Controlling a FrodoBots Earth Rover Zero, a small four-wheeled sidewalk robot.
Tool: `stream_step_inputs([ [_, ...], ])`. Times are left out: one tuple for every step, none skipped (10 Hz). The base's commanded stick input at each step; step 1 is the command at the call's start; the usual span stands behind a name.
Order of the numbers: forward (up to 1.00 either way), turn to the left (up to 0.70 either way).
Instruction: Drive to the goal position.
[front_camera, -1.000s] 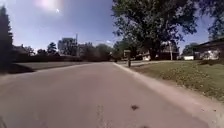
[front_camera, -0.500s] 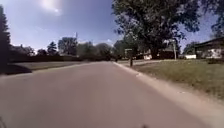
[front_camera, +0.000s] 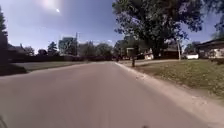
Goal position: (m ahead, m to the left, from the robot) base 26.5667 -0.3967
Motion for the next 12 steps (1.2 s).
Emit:
stream_step_inputs([
  [1.0, 0.0],
  [1.0, 0.0],
  [1.0, 0.0],
  [1.0, 0.0],
  [1.0, 0.0],
  [1.0, 0.0],
  [1.0, 0.0],
  [1.0, 0.0],
  [1.0, 0.0],
  [1.0, 0.0],
  [1.0, 0.0],
  [1.0, 0.0],
])
